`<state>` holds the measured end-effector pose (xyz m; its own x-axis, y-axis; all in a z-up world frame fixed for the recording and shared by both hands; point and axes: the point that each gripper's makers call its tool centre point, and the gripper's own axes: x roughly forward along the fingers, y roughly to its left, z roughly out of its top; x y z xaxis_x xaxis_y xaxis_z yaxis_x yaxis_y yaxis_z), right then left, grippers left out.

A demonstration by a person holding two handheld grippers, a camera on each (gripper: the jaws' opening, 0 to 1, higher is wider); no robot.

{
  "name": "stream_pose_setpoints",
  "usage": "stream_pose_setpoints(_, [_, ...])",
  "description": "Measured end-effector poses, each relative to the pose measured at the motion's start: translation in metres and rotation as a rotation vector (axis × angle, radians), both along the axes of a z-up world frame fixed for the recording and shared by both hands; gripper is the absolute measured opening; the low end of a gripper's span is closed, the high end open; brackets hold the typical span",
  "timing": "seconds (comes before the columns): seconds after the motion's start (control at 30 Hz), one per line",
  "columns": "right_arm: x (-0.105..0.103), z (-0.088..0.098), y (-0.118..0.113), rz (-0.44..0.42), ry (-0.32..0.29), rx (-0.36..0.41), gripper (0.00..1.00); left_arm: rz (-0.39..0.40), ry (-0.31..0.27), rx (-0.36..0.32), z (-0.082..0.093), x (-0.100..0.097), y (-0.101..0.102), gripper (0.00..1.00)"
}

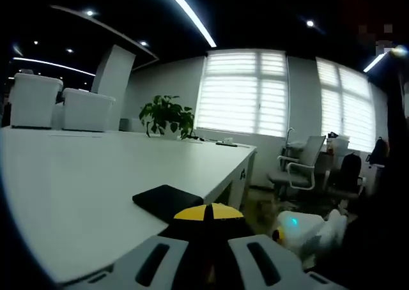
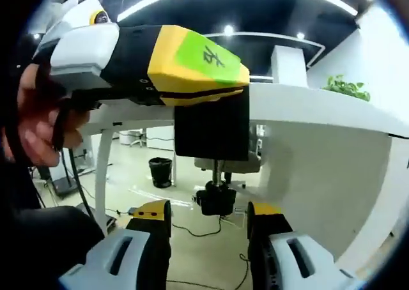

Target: Clamp the fixed fixture on the desktop, loosen the retaining clip, secure it to the edge of the desk, and tighten the retaining clip.

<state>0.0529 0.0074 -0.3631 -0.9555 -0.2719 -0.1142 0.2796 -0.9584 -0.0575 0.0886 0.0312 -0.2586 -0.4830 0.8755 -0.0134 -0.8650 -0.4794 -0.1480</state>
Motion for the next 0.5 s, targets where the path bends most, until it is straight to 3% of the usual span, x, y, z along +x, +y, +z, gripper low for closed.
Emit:
stream_pose_setpoints(0.27, [-0.010, 0.007, 0.010, -0.049, 0.008, 0.013, 0.35, 0.003, -0.004, 0.009, 0.000, 0.000, 0.000, 0.01])
stream_pose_setpoints(0.37, [-0.010, 0.004, 0.007, -0.047, 0.001, 0.030, 0.33, 0.008, -0.003, 0.011, 0.000, 0.000, 0.000, 0.01])
stream_pose_setpoints(0.47, [-0.015, 0.000, 0.002, -0.030, -0.020, 0.015, 0.25, 0.009, -0.002, 0.006, 0.000, 0.000, -0.001, 0.01])
stream_pose_setpoints(0.5, [-0.015, -0.001, 0.004, -0.034, -0.018, 0.046, 0.24, 0.010, -0.001, 0.005, 0.000, 0.000, -0.001, 0.01])
